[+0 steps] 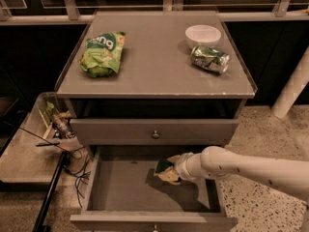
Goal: Place sponge into middle drawer
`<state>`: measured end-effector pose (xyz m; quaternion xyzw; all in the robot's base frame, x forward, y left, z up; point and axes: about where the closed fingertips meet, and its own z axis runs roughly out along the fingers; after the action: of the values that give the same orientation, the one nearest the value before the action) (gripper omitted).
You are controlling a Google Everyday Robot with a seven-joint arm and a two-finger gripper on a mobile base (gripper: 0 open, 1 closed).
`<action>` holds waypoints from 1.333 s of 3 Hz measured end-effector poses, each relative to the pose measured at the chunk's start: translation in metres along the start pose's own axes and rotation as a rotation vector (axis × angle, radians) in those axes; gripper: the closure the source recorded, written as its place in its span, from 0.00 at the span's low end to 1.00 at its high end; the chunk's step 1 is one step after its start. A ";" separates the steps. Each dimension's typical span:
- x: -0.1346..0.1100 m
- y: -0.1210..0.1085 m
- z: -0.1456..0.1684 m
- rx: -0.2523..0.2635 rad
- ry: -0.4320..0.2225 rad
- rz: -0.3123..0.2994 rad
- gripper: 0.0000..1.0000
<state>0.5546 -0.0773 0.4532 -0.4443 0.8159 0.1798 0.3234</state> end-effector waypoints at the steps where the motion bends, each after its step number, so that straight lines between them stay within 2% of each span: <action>1: 0.011 -0.003 0.010 -0.014 -0.026 0.027 1.00; 4: 0.030 -0.006 0.039 -0.009 -0.008 0.048 1.00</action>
Offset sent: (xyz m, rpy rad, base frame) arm 0.0083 -0.0087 -0.0411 0.0446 0.0183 -0.0396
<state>0.5619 -0.0761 0.4038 -0.4254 0.8241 0.1929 0.3205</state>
